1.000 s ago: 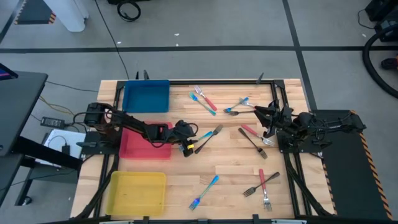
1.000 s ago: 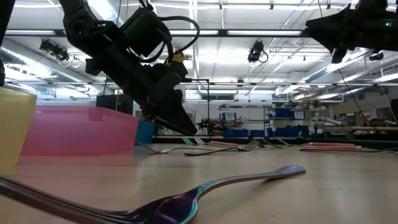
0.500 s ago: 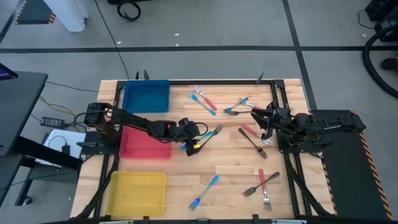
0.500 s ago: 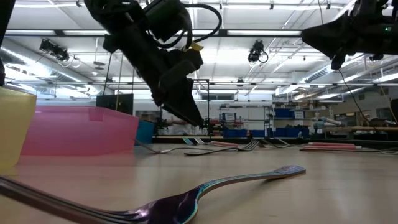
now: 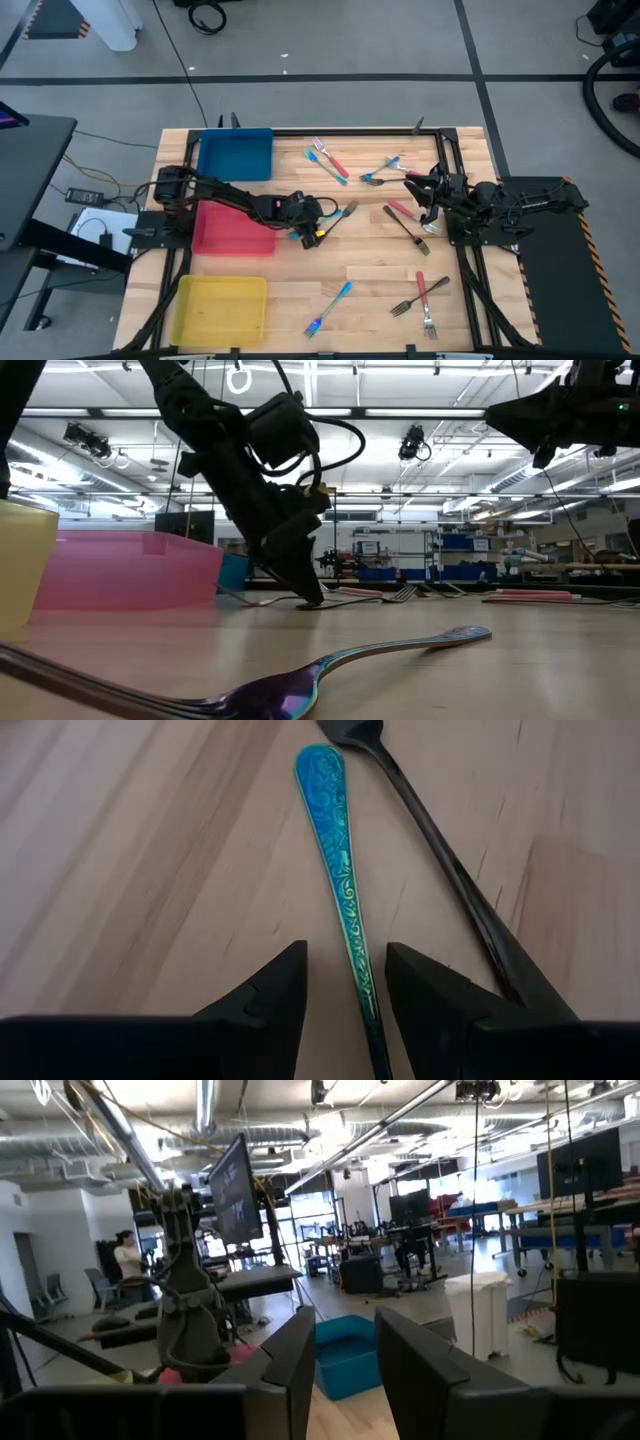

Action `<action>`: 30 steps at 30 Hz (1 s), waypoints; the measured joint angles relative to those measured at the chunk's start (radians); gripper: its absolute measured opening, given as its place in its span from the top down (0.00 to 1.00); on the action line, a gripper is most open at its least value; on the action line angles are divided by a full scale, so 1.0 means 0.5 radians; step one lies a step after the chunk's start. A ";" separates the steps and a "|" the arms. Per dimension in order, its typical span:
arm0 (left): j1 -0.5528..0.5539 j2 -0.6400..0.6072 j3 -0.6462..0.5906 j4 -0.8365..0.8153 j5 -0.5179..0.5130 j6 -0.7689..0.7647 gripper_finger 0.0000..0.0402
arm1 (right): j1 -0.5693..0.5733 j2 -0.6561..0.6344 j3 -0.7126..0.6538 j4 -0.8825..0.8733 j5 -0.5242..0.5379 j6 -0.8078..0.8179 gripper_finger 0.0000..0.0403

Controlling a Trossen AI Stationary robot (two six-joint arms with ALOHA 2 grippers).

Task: Sort silverware by color (type)
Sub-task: Put the blue fork into the pink bin

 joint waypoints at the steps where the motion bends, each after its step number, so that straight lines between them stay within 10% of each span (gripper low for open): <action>1: 0.000 0.003 0.000 0.001 0.003 -0.002 0.63 | 0.000 0.000 0.000 0.001 0.001 -0.005 0.72; 17: 0.002 0.013 -0.001 0.026 0.004 0.011 0.97 | 0.000 0.000 0.000 0.031 0.009 -0.020 0.72; 30: 0.002 -0.171 -0.002 -0.039 0.034 0.161 0.98 | 0.000 0.000 0.000 0.031 0.008 0.001 0.72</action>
